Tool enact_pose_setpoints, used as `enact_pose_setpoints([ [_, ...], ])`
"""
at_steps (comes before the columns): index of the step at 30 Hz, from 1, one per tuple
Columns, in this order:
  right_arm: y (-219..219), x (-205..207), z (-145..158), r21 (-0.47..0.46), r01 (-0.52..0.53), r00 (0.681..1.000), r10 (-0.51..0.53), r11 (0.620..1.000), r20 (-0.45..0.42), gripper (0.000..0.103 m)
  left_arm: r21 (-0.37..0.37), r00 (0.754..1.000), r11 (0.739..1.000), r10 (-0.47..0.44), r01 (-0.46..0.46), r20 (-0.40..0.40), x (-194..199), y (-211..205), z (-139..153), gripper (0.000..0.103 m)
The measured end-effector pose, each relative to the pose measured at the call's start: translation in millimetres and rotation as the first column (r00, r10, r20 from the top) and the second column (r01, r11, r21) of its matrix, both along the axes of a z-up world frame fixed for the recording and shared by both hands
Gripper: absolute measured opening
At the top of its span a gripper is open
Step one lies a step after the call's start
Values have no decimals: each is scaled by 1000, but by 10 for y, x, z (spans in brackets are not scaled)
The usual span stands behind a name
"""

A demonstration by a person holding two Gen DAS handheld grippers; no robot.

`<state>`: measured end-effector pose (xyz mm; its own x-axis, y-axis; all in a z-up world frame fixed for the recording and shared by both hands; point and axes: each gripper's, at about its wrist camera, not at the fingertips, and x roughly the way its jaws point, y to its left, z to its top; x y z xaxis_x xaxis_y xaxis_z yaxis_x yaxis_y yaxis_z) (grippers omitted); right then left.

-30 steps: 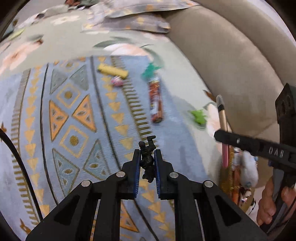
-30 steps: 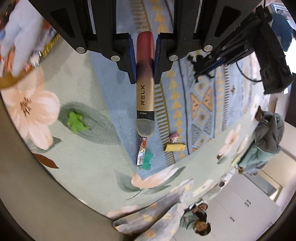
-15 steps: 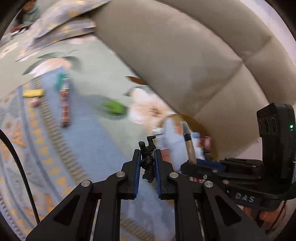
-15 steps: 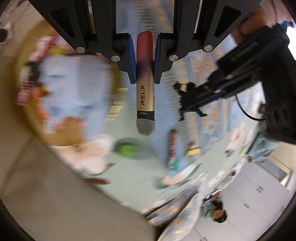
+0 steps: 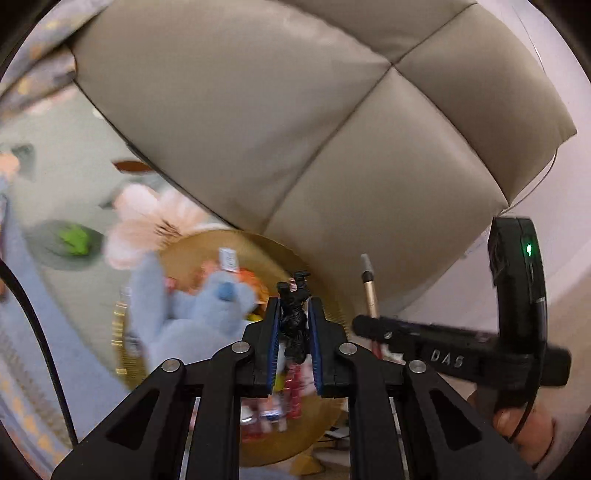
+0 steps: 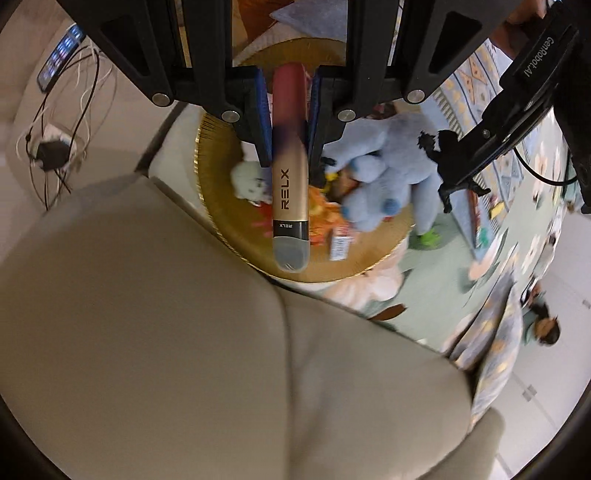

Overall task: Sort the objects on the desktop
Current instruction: 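Carry the black figurine and RELX pen to the gold tray and release both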

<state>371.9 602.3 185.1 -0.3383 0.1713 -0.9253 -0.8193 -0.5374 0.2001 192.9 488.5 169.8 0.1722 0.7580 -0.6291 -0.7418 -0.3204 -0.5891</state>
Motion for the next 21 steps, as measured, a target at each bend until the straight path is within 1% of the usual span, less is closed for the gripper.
enact_pose_setpoints([
  [1, 32, 32, -48, -19, 19, 1000, -19, 1000, -7, 21, -29, 999, 1000, 0, 2, 39, 2, 73, -109, 42],
  [2, 72, 81, -123, -62, 38, 999, -39, 997, -19, 31, -54, 998, 999, 6, -3, 61, -9, 120, -201, 52],
  [4, 116, 163, -245, -152, 52, 997, -60, 987, -49, 32, -79, 994, 997, 6, 2, 108, -24, 144, -359, 52],
  [5, 113, 215, -283, -172, 62, 996, -71, 983, -52, 32, -92, 991, 996, 13, 0, 135, -34, 120, -425, 52],
  [7, 101, 269, -287, -153, 65, 997, -72, 986, -38, 32, -88, 987, 996, 25, -11, 159, -35, 50, -428, 52],
  [10, 96, 305, -267, -139, 55, 998, -60, 989, -36, 32, -97, 988, 995, 26, -12, 152, -6, -8, -370, 52],
  [14, 69, 225, -214, -144, 41, 997, -51, 989, -63, 32, -111, 986, 994, 35, -17, 160, -20, -140, -333, 52],
  [16, 13, 127, -138, -117, 13, 997, -22, 993, -80, 32, -113, 986, 993, 46, -27, 163, -37, -226, -321, 52],
  [18, -81, -23, -44, -75, -41, 995, 34, 996, -89, 32, -114, 984, 992, 69, -50, 163, -67, -343, -296, 52],
  [21, -232, -306, 48, -40, -123, 987, 118, 992, -107, 32, -128, 980, 987, 115, -95, 163, -163, -537, -282, 52],
])
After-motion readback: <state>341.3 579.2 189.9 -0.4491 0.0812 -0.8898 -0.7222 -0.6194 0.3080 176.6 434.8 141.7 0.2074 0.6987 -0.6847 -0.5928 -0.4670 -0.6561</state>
